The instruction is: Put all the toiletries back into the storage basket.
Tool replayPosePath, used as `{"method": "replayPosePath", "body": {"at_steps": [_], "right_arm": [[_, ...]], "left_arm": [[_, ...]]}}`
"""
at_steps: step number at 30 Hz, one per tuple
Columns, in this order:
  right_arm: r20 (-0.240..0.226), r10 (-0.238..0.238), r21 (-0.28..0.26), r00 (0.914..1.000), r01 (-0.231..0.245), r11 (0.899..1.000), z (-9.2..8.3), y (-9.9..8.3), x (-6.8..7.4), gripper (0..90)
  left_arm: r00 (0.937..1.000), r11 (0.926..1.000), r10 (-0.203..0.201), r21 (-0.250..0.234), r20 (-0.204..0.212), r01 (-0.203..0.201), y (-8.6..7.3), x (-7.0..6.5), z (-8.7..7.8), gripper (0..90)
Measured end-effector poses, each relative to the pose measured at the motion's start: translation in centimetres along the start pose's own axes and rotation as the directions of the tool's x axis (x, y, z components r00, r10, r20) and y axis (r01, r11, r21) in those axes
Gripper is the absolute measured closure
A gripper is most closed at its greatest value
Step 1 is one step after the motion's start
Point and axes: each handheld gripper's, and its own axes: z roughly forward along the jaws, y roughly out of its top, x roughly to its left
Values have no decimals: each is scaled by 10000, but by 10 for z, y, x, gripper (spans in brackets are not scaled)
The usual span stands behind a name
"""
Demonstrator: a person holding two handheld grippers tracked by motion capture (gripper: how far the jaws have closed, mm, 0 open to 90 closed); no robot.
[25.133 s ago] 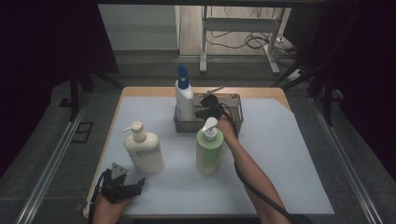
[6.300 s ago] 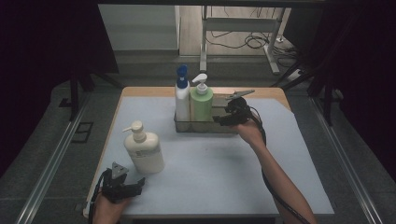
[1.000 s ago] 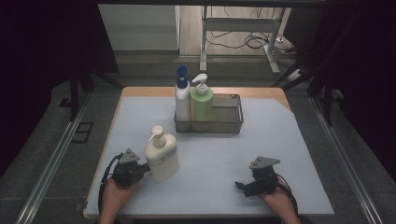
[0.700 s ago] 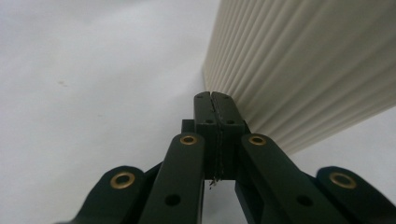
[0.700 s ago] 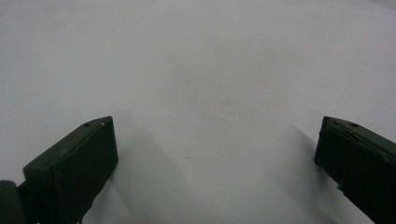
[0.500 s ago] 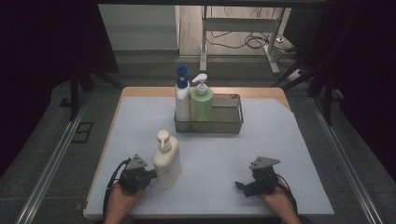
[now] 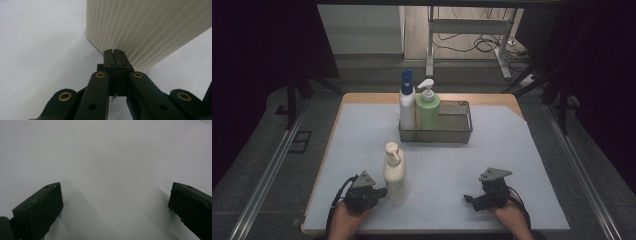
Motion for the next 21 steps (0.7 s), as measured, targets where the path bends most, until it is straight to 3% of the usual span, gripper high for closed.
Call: {"method": "replayPosePath", "body": {"at_steps": [21], "right_arm": [[21,-23,-1,10000,23,10000,0,0,0,0]], "left_arm": [[9973,9986,425,305,596,-443,13,-26,25,879]]}}
